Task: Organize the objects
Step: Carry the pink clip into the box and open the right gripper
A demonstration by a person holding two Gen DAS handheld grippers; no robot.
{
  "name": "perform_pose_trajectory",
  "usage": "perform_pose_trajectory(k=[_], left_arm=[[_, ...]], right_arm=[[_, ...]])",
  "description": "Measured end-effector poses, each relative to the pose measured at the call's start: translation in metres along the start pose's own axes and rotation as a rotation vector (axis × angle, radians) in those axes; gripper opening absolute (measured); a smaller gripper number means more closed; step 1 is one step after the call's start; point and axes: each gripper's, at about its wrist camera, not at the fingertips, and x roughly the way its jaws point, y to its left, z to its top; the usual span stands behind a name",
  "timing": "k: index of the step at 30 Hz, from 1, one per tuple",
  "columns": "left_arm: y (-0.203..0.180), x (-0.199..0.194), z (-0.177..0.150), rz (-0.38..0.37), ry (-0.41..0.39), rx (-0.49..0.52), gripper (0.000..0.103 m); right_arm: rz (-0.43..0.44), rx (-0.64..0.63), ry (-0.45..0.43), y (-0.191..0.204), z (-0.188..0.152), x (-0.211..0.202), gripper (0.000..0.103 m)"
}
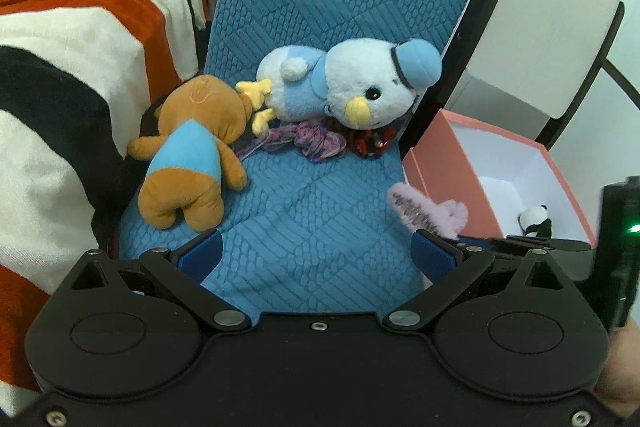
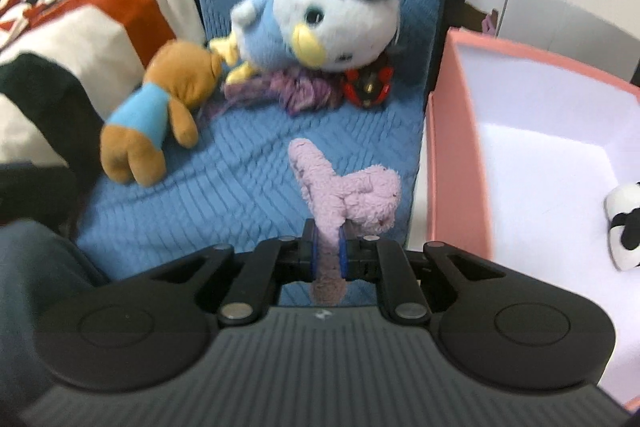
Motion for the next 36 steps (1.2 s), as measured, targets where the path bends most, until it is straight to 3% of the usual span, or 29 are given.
perform_pose_trajectory(k=[7, 13, 19, 27, 33, 36], left_arm=[[-0.016, -0.016, 0.006, -0.015, -0.031, 0.022, 0.100], [-0.035, -0.028, 0.007, -0.036, -0.049, 0.054, 0.100], [-0.053, -0.032, 0.011, -0.051, -0.056, 0.078, 0.100], [-0.068, -0.037, 0.012, -0.054, -0.062, 0.106, 0.100], [-0.075, -0.037, 0.010, -0.053, -0.061, 0.124, 0.100], [-0.076, -0.037, 0.010, -0.053, -0.061, 0.129, 0.100]], right_arm=[[-0.021, 0.048, -0.115, -0.015, 0.018, -0.048, 0.013], [-0.123, 0.116, -0.199, -0.050, 0.021, -0.078, 0.013], [-0.228, 0.199, -0.151, -0.088, 0.003, -0.070, 0.013], [-0.265, 0.311, -0.058, -0.123, -0.027, -0.052, 0.014], [-0.268, 0.312, -0.064, -0.123, -0.029, -0.058, 0.016], [-0.264, 0.297, -0.081, -0.120, -0.025, -0.065, 0.027]])
